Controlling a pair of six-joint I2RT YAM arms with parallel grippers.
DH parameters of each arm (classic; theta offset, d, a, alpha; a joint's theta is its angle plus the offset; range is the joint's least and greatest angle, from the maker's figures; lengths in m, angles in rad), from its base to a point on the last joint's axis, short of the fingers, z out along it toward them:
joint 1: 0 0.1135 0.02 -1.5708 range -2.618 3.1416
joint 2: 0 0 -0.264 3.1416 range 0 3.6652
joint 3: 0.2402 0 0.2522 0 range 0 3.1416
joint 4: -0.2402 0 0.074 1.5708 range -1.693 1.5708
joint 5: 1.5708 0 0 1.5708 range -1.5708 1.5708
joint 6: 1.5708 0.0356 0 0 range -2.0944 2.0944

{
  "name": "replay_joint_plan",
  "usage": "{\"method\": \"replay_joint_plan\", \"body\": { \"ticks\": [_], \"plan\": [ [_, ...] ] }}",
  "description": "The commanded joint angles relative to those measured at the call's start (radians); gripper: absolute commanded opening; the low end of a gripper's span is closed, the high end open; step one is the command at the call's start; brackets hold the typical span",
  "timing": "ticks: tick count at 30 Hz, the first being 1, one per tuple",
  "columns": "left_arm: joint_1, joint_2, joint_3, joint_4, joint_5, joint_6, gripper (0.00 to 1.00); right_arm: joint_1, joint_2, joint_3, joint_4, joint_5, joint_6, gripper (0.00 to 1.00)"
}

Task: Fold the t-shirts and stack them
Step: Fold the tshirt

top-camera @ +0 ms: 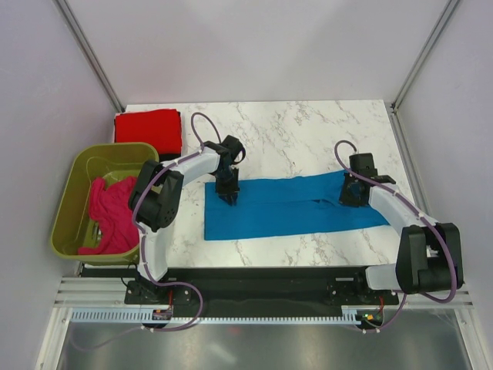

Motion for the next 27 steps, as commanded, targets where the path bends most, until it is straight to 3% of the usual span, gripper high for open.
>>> {"method": "replay_joint_plan", "body": {
  "ticks": [1, 8, 15, 27],
  "plan": [
    [0.011, 0.015, 0.004, -0.024, -0.105, 0.020, 0.27, 0.003, -0.034, 0.002, 0.017, 0.019, 0.061, 0.25],
    [0.020, 0.012, 0.055, -0.065, -0.174, 0.035, 0.27, 0.003, -0.014, 0.125, -0.058, 0.149, 0.103, 0.31],
    [0.019, -0.043, 0.084, -0.067, -0.134, 0.040, 0.27, 0.003, 0.109, 0.217, -0.030, 0.138, 0.099, 0.28],
    [-0.001, -0.212, 0.015, -0.007, 0.008, 0.038, 0.28, 0.005, 0.029, 0.029, 0.040, 0.036, 0.245, 0.29]
  ]
}}
